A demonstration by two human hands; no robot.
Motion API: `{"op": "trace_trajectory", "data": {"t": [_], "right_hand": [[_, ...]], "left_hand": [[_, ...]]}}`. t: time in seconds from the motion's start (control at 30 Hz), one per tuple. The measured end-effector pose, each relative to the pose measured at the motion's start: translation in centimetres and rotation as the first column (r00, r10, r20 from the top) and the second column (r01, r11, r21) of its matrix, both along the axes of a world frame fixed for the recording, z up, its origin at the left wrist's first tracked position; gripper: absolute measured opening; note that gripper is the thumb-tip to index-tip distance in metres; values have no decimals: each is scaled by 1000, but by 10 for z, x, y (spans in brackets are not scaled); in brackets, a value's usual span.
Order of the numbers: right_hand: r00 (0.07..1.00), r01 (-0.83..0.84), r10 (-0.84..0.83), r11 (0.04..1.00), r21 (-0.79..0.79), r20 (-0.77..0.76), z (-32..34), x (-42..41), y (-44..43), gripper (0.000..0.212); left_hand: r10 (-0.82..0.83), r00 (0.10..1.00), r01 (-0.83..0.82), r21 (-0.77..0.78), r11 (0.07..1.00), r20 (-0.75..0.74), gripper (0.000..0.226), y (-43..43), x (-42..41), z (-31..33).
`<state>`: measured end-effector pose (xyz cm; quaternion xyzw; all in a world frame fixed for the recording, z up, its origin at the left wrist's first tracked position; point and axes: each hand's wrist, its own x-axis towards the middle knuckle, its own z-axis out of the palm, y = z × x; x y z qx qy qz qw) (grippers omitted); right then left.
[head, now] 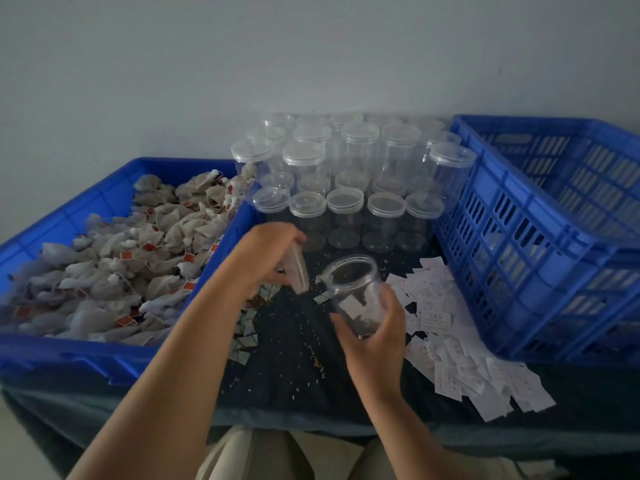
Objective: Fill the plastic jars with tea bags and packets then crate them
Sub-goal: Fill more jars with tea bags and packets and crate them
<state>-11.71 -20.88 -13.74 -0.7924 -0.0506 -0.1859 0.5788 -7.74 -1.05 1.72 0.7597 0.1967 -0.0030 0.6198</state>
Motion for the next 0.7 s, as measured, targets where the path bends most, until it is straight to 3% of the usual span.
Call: {"op": "trace_trajectory", "data": {"t": [0.03, 0.07, 0.1, 0.13, 0.2, 0.27, 0.37, 0.43, 0.53, 0.7], "right_hand": [[997, -2, 11, 994, 109, -78, 2, 0, -2, 94], [992, -15, 38, 982, 190, -118, 3, 0, -3, 94], [989, -32, 65, 971, 235, -133, 4, 0, -3, 94], [987, -50, 85, 969, 243, -138, 4, 0, -3, 93], [986, -77, 103, 978, 192, -133, 3, 0, -2, 92], [984, -82, 107, 982, 168, -142, 2, 0, -1, 94], [984, -85, 109, 983, 163, -143, 0, 1, -1, 95], [982, -99, 123, 982, 161, -145, -2, 1, -3, 94], [978, -125, 151, 976, 178, -142, -2, 1, -2, 98], [972, -161, 189, 968, 191, -140, -2, 2, 0, 99]], "left_hand": [[39, 998, -30, -212, 977, 42, 19, 9, 3, -2], [68, 995, -39, -324, 945, 79, 21, 16, 5, -9], [75, 993, -39, -333, 942, 94, 21, 18, 4, -20], [71, 993, -48, -228, 973, 93, 22, 16, 3, -37], [37, 994, -53, 166, 985, 100, 29, 6, 0, -81], [-60, 985, -20, 459, 888, 160, 35, -1, -5, -117], [-275, 923, -40, 777, 628, 270, 34, 0, -9, -141], [-278, 892, -142, 803, 578, 357, 29, 0, -9, -131], [-162, 890, -239, 740, 628, 426, 21, 8, -9, -91], [-53, 959, -182, 753, 633, 277, 11, 71, -7, -8]]}}
